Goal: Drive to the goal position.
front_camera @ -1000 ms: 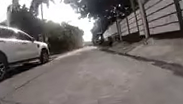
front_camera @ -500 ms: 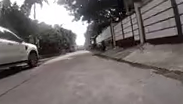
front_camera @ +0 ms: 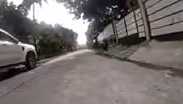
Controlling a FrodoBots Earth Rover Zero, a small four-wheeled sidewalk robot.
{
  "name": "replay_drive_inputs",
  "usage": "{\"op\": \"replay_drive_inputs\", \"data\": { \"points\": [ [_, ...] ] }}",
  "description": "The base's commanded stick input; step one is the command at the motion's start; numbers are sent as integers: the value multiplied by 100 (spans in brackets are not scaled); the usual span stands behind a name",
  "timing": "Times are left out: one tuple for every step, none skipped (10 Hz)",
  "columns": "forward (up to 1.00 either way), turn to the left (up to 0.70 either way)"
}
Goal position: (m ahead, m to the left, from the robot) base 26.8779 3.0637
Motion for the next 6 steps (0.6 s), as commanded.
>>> {"op": "replay_drive_inputs", "data": {
  "points": [
    [85,0],
    [85,0],
    [85,0],
    [85,0],
    [85,0],
    [85,0]
  ]
}}
